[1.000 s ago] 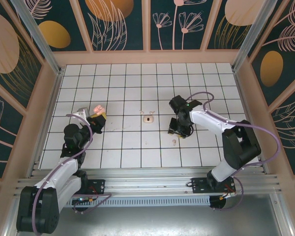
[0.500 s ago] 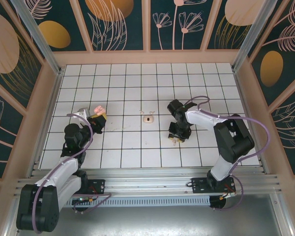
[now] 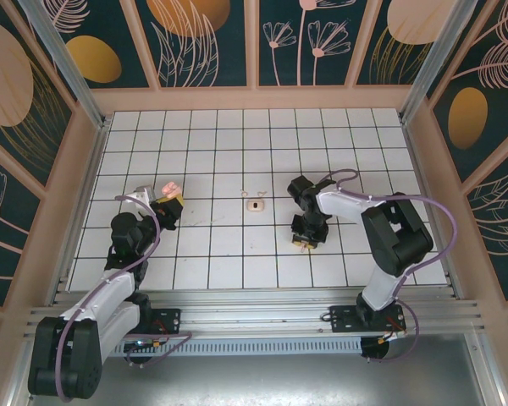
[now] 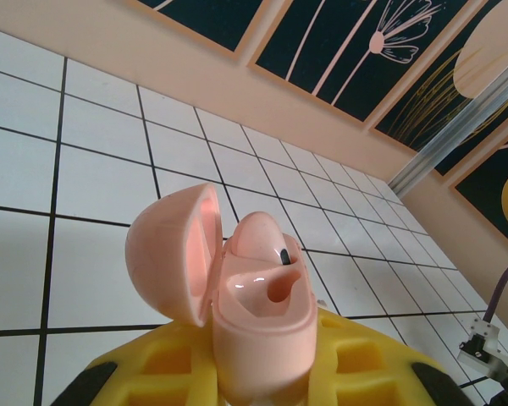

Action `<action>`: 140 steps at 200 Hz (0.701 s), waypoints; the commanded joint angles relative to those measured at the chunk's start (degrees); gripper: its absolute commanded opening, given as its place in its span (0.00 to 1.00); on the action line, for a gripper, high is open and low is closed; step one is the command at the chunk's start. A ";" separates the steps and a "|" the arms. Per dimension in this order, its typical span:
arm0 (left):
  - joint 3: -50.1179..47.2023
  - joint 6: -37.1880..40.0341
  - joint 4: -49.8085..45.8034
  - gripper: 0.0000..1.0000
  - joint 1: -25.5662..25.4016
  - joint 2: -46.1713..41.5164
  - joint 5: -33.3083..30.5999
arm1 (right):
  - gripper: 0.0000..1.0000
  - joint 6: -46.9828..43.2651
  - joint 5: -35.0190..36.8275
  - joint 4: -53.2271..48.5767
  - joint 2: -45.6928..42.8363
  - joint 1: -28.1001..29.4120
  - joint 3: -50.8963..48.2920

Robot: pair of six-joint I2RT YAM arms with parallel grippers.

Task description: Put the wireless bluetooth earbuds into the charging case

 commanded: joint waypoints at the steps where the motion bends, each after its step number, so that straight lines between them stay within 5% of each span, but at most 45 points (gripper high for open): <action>1: 0.89 0.22 1.83 0.07 -0.39 0.29 0.55 | 0.23 1.02 -0.95 3.59 0.97 0.76 -2.90; 79: 2.03 -0.06 2.76 0.05 -0.39 2.43 3.63 | 0.21 3.42 7.50 11.10 -7.80 1.34 -3.38; 140: 8.03 6.10 -4.05 0.03 -3.80 4.52 6.19 | 0.20 -8.83 13.93 25.00 -11.91 2.15 -1.50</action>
